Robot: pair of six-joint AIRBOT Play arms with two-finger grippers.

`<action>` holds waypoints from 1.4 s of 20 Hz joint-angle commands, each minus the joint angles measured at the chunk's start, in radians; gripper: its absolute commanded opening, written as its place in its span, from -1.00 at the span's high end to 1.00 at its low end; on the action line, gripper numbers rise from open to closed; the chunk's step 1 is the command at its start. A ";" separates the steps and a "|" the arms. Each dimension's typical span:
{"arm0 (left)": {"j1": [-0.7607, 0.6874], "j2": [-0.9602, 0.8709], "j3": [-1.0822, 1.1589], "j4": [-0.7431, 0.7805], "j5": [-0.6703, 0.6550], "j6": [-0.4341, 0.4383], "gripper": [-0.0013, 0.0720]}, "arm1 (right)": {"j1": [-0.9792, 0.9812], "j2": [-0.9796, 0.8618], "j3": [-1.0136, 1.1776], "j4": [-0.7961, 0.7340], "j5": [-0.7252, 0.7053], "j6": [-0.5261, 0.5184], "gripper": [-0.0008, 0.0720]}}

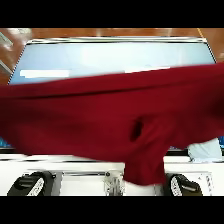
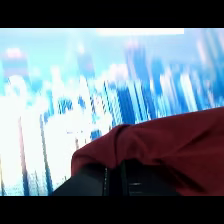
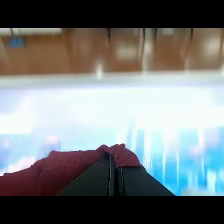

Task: Fold the shirts.

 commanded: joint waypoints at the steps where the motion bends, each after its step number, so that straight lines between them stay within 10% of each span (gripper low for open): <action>1: 0.001 -0.009 -0.358 -0.059 0.060 -0.049 0.84 | 0.000 -0.134 -0.099 -0.036 0.169 0.042 0.81; 6: 0.001 -0.174 -0.594 -0.166 0.398 -0.044 0.84 | 0.109 -0.422 -0.357 -0.006 -0.251 0.076 0.81; 14: 0.047 -0.673 -0.331 -0.200 0.792 0.060 0.84 | 0.339 -0.920 -0.357 0.163 -1.130 0.164 0.81; 20: 0.043 -0.914 -0.272 -0.274 0.777 0.058 0.83 | 0.363 -1.064 -0.357 0.267 -1.014 0.163 0.72; 22: 0.047 -0.946 -0.271 -0.290 0.702 0.058 0.25 | 0.362 -1.065 -0.357 0.267 -0.970 0.158 -0.34; 24: 0.095 -0.943 -0.251 -0.259 0.559 0.076 -0.62 | 0.333 -1.018 -0.356 0.263 -0.893 0.103 -0.45; 28: 0.318 -0.920 -0.212 -0.169 0.159 0.137 -0.66 | 0.157 -0.846 -0.356 0.148 -0.591 -0.017 -0.45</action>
